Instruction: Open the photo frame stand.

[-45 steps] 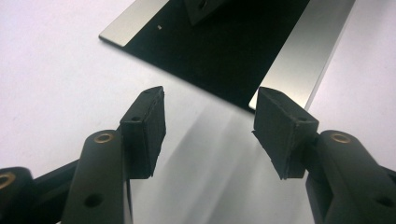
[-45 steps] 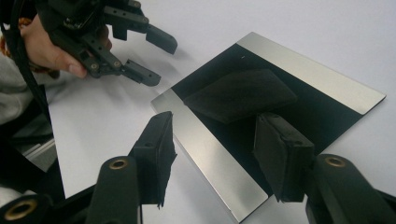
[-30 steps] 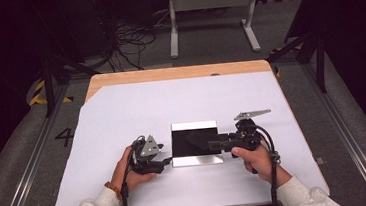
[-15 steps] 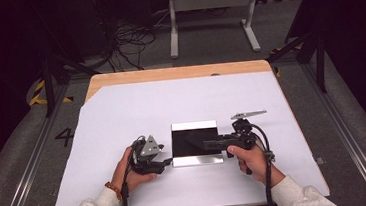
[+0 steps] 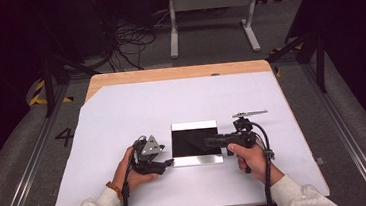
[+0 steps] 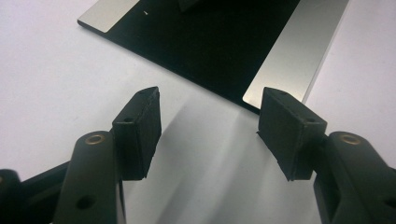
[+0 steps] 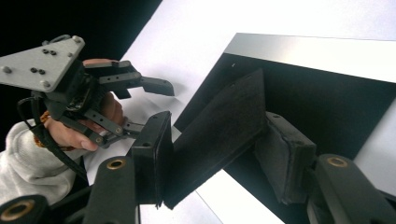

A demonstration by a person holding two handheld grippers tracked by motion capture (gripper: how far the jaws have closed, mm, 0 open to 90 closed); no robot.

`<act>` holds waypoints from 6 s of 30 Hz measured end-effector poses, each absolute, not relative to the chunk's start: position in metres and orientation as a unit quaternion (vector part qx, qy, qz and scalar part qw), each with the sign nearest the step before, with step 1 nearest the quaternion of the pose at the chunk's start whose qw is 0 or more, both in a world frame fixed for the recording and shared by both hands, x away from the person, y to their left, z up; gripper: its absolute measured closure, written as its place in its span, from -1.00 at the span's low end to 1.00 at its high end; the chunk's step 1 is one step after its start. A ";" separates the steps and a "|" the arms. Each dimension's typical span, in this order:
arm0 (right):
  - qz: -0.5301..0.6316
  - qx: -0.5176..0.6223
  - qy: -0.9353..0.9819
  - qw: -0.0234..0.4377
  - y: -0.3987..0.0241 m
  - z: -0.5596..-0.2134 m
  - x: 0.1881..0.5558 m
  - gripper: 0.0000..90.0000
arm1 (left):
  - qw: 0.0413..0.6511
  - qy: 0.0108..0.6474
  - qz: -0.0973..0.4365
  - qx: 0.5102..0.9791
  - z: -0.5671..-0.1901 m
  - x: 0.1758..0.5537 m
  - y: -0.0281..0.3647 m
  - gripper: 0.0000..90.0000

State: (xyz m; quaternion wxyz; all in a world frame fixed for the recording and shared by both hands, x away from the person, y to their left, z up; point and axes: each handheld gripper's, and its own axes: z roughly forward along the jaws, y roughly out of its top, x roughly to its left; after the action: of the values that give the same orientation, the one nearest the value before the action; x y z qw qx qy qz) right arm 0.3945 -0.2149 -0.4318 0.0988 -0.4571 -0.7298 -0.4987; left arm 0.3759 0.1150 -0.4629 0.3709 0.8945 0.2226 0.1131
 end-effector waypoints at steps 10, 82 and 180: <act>-0.499 -0.447 -0.736 0.094 -0.215 -0.437 0.392 0.15 | 0.388 0.250 0.080 0.883 -0.466 0.381 0.118 -0.27; -0.533 -0.333 -0.777 -0.046 -0.211 -0.423 0.370 0.54 | 0.468 0.267 0.125 0.833 -0.440 0.418 0.099 0.17; -0.424 -0.223 -0.871 -0.104 -0.183 -0.445 0.326 0.85 | 0.401 0.182 0.174 0.881 -0.441 0.386 0.097 0.50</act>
State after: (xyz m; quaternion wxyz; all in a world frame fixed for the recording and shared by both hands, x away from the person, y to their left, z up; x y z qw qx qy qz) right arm 0.3265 -0.1833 -0.4453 -0.1040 -0.2227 -0.8714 -0.4245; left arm 0.3859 0.0966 -0.4414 0.4008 0.8808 0.1821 0.1745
